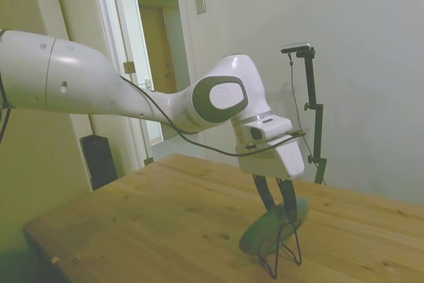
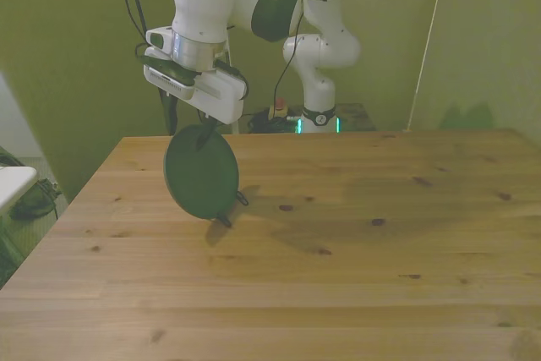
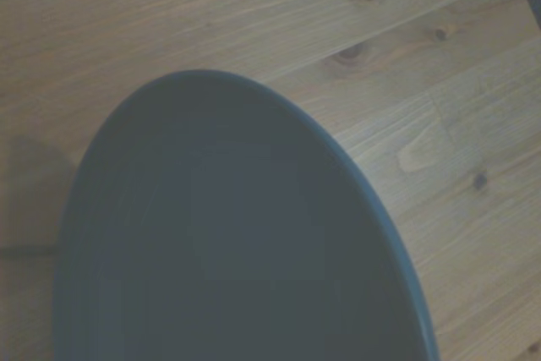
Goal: Unload the plate
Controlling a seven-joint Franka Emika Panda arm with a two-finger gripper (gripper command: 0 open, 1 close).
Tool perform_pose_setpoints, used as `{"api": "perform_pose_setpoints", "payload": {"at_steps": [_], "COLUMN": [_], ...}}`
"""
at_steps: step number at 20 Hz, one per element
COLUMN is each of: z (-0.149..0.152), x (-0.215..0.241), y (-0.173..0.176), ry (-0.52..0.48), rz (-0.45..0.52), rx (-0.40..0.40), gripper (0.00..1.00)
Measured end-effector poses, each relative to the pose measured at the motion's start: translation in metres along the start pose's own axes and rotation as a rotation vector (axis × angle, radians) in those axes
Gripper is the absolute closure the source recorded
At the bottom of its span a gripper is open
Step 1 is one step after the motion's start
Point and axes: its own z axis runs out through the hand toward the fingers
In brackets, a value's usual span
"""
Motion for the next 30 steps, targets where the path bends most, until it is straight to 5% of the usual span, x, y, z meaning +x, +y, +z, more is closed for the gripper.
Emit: {"api": "perform_pose_setpoints", "payload": {"at_steps": [22,30], "z": [-0.003,-0.028], "x": [0.002,0.009], "y": [0.000,-0.002], "ry": [0.009,0.031], "rz": [-0.002,0.006], "rx": [0.010,0.031], "gripper": [1.00,1.00]}}
